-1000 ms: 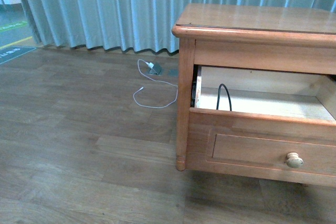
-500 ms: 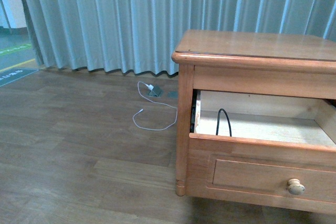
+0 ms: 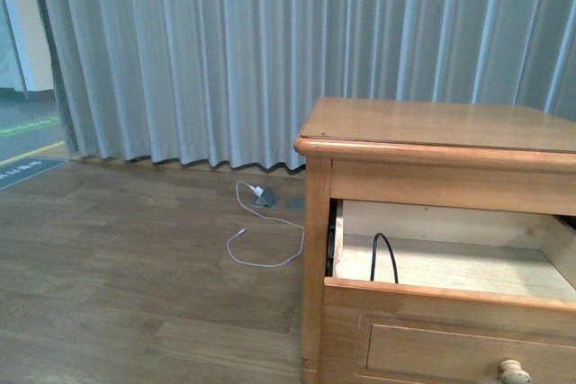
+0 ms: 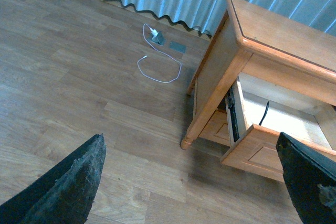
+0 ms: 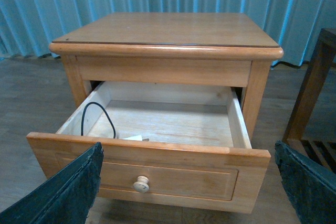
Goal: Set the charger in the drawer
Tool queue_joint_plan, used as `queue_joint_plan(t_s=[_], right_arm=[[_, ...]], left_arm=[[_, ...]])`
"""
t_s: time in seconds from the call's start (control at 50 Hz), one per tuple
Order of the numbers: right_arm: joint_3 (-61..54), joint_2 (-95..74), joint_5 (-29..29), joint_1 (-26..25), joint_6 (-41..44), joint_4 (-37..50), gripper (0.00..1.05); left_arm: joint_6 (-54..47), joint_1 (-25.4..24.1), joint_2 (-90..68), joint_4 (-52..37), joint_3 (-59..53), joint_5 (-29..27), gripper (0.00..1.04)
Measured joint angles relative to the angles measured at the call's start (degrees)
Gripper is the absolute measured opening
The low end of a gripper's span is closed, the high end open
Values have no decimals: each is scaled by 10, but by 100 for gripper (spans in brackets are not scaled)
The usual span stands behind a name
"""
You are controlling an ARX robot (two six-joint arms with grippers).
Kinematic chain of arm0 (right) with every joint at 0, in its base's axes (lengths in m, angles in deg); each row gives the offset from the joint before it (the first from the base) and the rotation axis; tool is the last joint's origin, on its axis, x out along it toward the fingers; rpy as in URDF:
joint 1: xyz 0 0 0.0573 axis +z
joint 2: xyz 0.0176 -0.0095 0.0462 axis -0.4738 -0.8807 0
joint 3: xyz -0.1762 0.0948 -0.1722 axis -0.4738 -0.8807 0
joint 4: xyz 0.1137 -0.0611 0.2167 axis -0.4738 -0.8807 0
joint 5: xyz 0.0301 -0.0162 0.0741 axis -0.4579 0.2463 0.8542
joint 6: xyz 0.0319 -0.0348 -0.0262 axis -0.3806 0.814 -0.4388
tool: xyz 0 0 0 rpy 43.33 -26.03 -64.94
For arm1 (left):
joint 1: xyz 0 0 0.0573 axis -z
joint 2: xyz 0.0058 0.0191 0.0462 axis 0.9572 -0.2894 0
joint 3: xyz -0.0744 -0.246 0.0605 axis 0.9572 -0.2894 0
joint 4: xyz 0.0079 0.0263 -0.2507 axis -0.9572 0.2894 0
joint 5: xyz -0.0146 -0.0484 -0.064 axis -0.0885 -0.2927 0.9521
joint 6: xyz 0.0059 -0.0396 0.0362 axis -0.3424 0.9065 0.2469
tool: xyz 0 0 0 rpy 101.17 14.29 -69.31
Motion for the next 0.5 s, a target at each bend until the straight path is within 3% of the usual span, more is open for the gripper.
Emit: queue_joint_plan(t_s=[0.04, 0.1, 0.2, 0.46, 0.5], right_arm=[[0, 0, -2, 0, 0, 0, 97], [0, 0, -1, 0, 0, 0, 97], [0, 0, -1, 0, 0, 0, 97], [0, 0, -1, 0, 0, 0, 97], [0, 0, -1, 0, 0, 0, 97]], left_arm=[[-5, -1, 1, -5, -2, 0, 98], [-79, -26, 29, -83, -40, 25, 84], [-160, -74, 64, -105, -75, 73, 66], [-202, -169, 112, -111, -135, 163, 21], [-203, -185, 120, -112, -145, 178, 11]])
